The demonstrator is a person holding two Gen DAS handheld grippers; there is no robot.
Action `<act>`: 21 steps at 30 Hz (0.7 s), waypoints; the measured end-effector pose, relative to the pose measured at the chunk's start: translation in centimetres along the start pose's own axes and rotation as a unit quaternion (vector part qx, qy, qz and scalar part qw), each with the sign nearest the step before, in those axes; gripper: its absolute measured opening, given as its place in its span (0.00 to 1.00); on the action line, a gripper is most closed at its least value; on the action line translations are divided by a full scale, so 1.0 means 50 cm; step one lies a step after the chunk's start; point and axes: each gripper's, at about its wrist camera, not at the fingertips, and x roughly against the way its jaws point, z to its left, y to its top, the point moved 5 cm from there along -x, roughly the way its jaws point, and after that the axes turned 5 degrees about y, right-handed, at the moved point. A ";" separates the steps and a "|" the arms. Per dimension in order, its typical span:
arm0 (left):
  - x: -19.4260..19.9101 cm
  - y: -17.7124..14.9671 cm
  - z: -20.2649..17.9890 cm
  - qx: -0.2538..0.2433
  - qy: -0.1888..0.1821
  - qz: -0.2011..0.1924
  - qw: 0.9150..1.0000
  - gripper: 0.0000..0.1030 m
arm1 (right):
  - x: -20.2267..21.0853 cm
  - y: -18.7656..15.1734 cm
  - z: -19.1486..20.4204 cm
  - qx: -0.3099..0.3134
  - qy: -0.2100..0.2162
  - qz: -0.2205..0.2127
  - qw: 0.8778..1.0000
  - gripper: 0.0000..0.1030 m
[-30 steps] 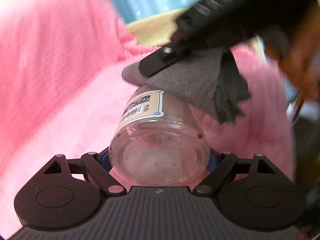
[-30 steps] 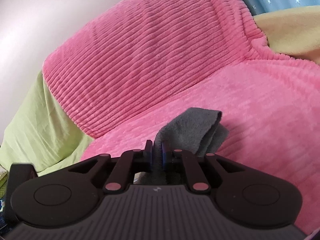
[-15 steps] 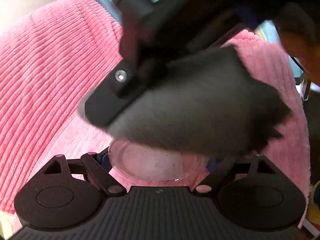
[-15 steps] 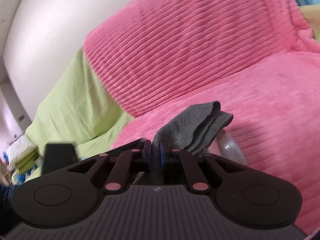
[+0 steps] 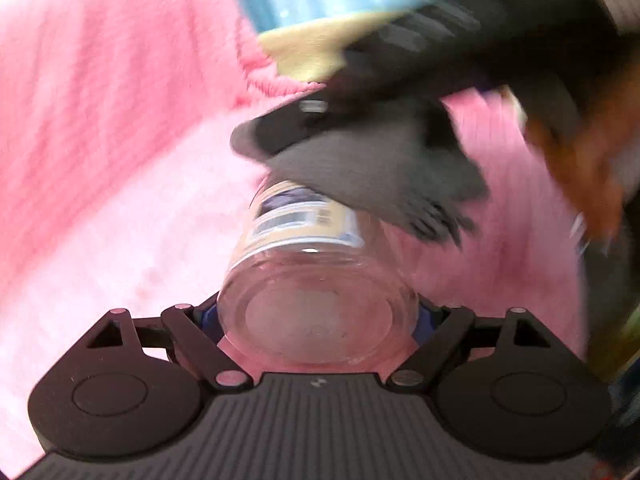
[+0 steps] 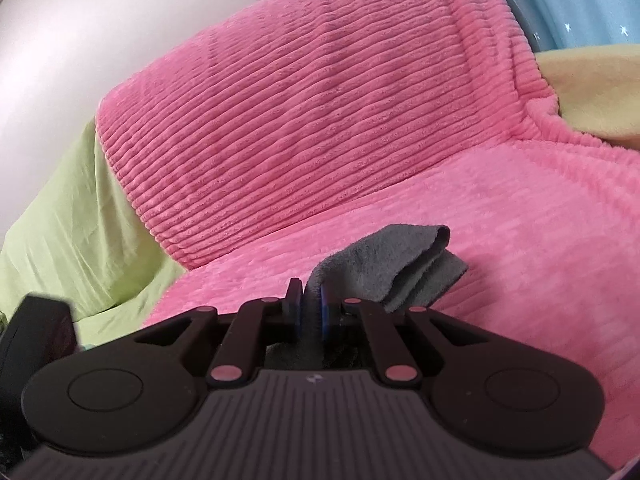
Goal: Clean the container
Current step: 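Wipe the grey cloth around the jar's labelled side with the right gripper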
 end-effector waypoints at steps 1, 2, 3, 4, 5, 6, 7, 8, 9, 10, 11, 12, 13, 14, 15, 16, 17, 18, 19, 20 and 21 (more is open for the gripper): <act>0.001 0.002 0.012 0.035 -0.022 0.002 0.999 0.83 | 0.004 0.001 -0.003 -0.004 0.001 0.001 1.000 0.05; 0.001 0.001 0.018 0.051 -0.033 0.005 0.998 0.83 | 0.006 0.001 -0.007 -0.009 0.003 0.001 1.000 0.05; 0.003 -0.003 0.011 0.034 -0.024 0.003 0.999 0.83 | 0.008 0.002 -0.011 -0.014 0.003 0.003 1.000 0.06; 0.010 -0.010 -0.010 -0.009 0.009 -0.005 1.000 0.83 | 0.013 0.003 -0.012 -0.018 0.005 0.005 1.000 0.06; 0.017 -0.017 -0.030 -0.052 0.041 -0.013 0.998 0.83 | 0.020 0.003 -0.012 -0.019 0.006 0.009 1.000 0.07; 0.007 -0.017 -0.027 -0.092 0.067 -0.019 0.993 0.83 | 0.027 0.003 -0.010 -0.017 0.007 0.013 1.000 0.08; -0.002 -0.017 -0.024 -0.132 0.093 -0.026 0.987 0.83 | 0.032 0.001 -0.003 -0.009 0.012 0.017 1.000 0.08; -0.012 -0.017 -0.022 -0.171 0.119 -0.032 0.978 0.83 | 0.033 -0.001 0.006 0.000 0.022 0.021 1.000 0.08; -0.020 -0.017 -0.019 -0.209 0.144 -0.037 0.967 0.83 | 0.036 -0.004 0.019 0.010 0.038 0.024 0.999 0.08; -0.021 -0.019 -0.020 -0.215 0.147 -0.038 0.965 0.83 | 0.039 -0.006 0.033 0.020 0.057 0.026 0.998 0.08; -0.020 -0.019 -0.017 -0.209 0.144 -0.037 0.967 0.83 | 0.038 -0.010 0.047 0.030 0.076 0.030 0.996 0.08; -0.020 -0.020 -0.014 -0.202 0.141 -0.035 0.968 0.83 | 0.036 -0.014 0.061 0.042 0.095 0.037 0.994 0.08; -0.019 -0.020 -0.013 -0.197 0.139 -0.034 0.970 0.83 | 0.031 -0.021 0.076 0.055 0.109 0.046 0.992 0.08; -0.045 -0.006 -0.009 -0.194 0.137 -0.034 0.971 0.83 | 0.024 -0.027 0.087 0.065 0.116 0.056 0.990 0.08; -0.048 -0.005 -0.008 -0.193 0.135 -0.034 0.971 0.83 | 0.017 -0.034 0.097 0.074 0.121 0.064 0.988 0.08; -0.049 -0.007 -0.006 -0.187 0.132 -0.030 0.973 0.83 | 0.010 -0.040 0.102 0.080 0.122 0.068 0.987 0.08; -0.050 -0.009 -0.004 -0.182 0.130 -0.027 0.974 0.83 | 0.006 -0.041 0.100 0.075 0.123 0.067 0.987 0.07; -0.051 -0.009 -0.001 -0.175 0.126 -0.026 0.976 0.83 | 0.001 -0.039 0.094 0.062 0.124 0.065 0.988 0.05; -0.051 -0.010 0.001 -0.171 0.124 -0.025 0.977 0.83 | -0.002 -0.037 0.086 0.052 0.124 0.062 0.989 0.05; -0.051 -0.011 0.000 -0.173 0.124 -0.026 0.977 0.83 | -0.005 -0.035 0.080 0.047 0.121 0.057 0.990 0.05; -0.052 -0.013 -0.002 -0.176 0.126 -0.026 0.976 0.83 | -0.009 -0.032 0.073 0.044 0.117 0.051 0.991 0.05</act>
